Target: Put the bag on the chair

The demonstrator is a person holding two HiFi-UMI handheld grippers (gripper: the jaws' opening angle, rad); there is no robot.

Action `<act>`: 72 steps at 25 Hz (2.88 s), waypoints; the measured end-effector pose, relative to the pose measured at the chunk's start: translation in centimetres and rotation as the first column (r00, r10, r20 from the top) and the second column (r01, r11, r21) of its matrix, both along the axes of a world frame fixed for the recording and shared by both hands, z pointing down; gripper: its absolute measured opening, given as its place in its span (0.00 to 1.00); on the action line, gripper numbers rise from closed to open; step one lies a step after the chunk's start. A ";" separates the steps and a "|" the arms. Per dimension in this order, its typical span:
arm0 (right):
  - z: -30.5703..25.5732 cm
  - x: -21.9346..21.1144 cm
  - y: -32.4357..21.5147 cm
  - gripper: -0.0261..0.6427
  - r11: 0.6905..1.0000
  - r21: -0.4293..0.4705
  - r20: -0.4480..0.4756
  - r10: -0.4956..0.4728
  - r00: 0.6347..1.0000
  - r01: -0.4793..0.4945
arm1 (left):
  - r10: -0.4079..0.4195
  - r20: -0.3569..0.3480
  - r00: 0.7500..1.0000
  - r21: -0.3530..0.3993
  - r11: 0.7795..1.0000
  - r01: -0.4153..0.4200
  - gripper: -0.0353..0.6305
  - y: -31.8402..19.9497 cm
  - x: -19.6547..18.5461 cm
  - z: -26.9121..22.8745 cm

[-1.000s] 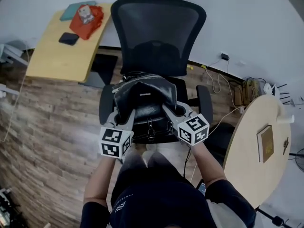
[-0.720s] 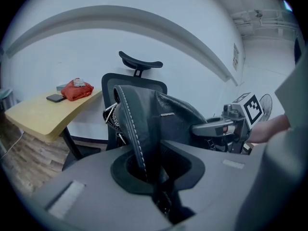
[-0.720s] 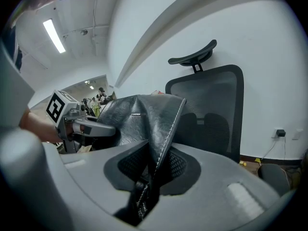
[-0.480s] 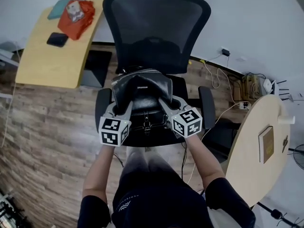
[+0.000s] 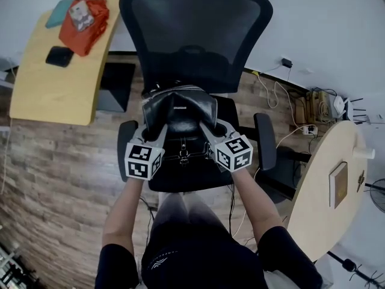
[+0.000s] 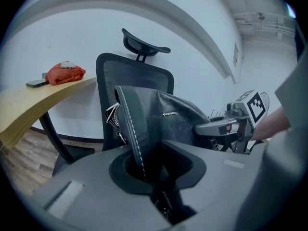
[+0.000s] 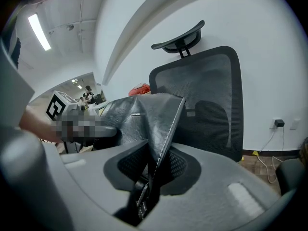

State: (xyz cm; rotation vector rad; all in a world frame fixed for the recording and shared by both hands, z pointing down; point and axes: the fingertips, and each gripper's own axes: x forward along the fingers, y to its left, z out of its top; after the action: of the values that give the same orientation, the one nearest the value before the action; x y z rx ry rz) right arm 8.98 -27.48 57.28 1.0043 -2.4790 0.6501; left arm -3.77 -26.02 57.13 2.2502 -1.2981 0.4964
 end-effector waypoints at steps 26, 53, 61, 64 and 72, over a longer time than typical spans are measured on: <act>8.3 0.6 -3.2 0.18 0.994 -0.111 0.001 0.017 1.000 -0.017 | -0.096 -0.008 0.995 -0.076 0.993 0.095 0.26 -3.1 -0.7 8.2; 8.0 2.5 -2.0 0.36 0.988 -0.127 -0.060 0.086 0.995 -0.093 | -0.169 0.029 0.985 -0.139 0.975 0.171 0.54 -1.5 -1.3 9.7; 6.3 3.2 -0.9 0.35 0.990 -0.100 -0.065 0.089 0.994 -0.095 | -0.199 0.049 0.979 -0.138 0.969 0.204 0.56 0.2 -1.7 8.9; 5.7 3.4 -0.3 0.35 0.991 -0.092 -0.061 0.089 0.994 -0.095 | -0.205 0.055 0.977 -0.131 0.969 0.210 0.56 1.0 -1.8 8.2; 3.7 4.0 1.8 0.32 0.989 -0.087 -0.028 0.117 0.993 -0.119 | -0.246 0.003 0.969 -0.096 0.965 0.245 0.45 2.8 -1.6 4.6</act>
State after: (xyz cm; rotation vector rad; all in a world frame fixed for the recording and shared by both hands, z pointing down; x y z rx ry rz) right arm 13.01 -25.69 60.94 1.1242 -2.3627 0.7735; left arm -5.37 -23.20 61.77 1.9770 -1.4909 0.4471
